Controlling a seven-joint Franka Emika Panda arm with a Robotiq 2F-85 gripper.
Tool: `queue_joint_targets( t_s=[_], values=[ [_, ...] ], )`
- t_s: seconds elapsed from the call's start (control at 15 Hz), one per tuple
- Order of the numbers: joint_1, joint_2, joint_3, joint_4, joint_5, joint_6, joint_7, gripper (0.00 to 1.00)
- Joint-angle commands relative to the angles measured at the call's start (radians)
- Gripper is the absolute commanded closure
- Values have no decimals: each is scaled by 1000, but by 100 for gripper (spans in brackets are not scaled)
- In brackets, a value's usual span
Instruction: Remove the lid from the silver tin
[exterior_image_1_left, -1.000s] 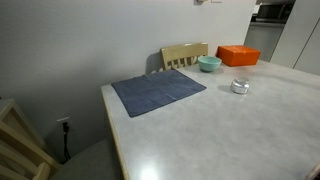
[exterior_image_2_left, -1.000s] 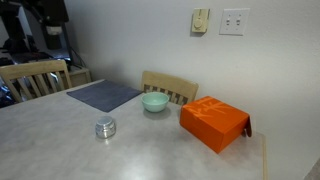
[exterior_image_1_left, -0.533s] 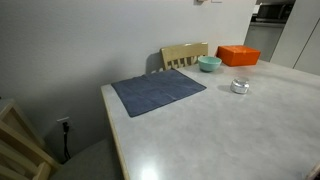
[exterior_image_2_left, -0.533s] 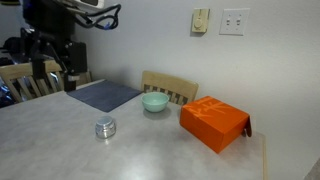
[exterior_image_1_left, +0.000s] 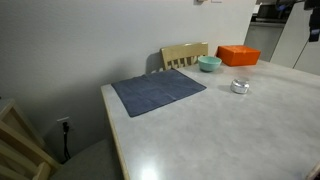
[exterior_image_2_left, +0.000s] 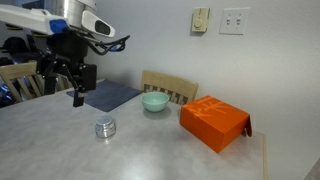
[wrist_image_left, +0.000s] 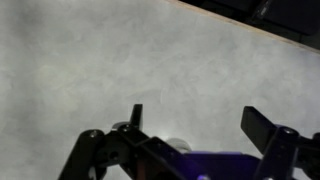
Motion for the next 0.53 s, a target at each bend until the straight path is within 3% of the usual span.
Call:
queue_joint_targets(
  t_s=[0.0,0.47],
  values=[
    [-39,20,39,16,-3,-17,-22,0],
    [-20,260,135,161,-78,-168,-66,0]
  ],
)
